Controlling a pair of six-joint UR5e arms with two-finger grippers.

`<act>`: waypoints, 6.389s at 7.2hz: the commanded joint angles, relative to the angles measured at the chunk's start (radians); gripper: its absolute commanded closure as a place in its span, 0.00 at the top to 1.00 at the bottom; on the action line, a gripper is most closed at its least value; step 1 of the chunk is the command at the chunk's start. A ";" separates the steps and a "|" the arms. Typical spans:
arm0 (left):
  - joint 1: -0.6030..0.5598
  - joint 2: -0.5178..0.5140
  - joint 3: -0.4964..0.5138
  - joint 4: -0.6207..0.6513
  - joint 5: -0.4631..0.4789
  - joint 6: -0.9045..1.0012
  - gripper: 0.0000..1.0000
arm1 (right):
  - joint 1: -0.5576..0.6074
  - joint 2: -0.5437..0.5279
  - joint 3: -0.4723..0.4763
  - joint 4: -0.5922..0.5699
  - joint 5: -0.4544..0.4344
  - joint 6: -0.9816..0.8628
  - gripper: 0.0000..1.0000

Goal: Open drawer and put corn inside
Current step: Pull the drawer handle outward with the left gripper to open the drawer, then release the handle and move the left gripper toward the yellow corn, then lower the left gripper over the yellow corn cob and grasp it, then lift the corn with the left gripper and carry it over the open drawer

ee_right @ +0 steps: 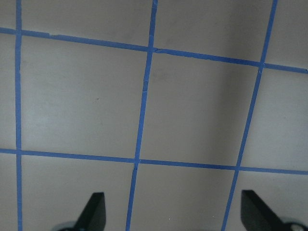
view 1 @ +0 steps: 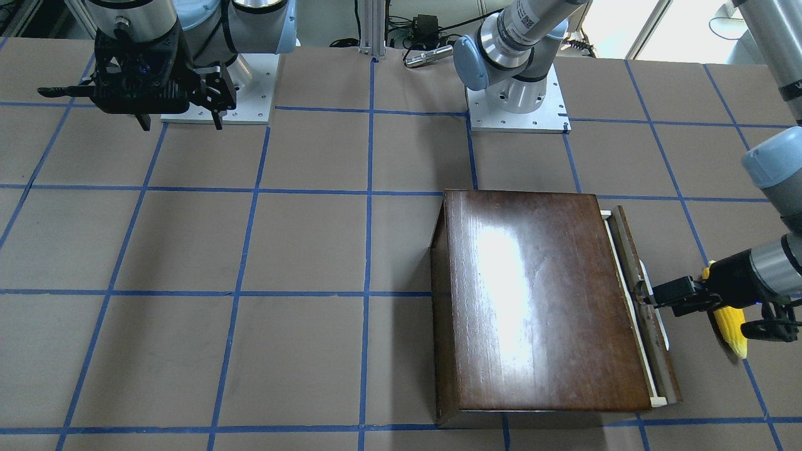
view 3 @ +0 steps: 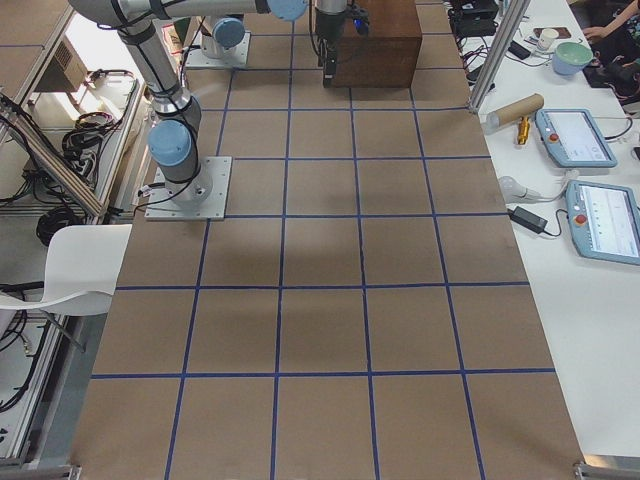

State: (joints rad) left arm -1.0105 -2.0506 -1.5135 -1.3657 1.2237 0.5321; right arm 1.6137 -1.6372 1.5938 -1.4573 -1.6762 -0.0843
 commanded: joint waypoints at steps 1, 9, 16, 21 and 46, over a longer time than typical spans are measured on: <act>0.056 0.000 -0.001 0.000 0.000 0.003 1.00 | 0.000 0.000 0.000 0.000 0.000 0.000 1.00; 0.127 0.004 0.003 0.002 0.000 0.025 1.00 | 0.000 -0.001 0.000 0.000 0.000 0.001 1.00; 0.128 0.055 0.093 -0.021 0.132 0.035 1.00 | 0.000 -0.001 0.000 0.000 0.001 0.001 1.00; 0.128 -0.072 0.061 0.144 0.357 0.147 1.00 | 0.000 -0.001 0.000 0.000 0.000 0.000 1.00; 0.072 -0.024 0.091 0.141 0.419 0.174 0.05 | 0.000 0.000 0.000 0.000 0.001 0.000 1.00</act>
State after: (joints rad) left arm -0.9182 -2.1387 -1.4397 -1.1641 1.6410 0.7070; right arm 1.6138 -1.6373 1.5938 -1.4573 -1.6753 -0.0835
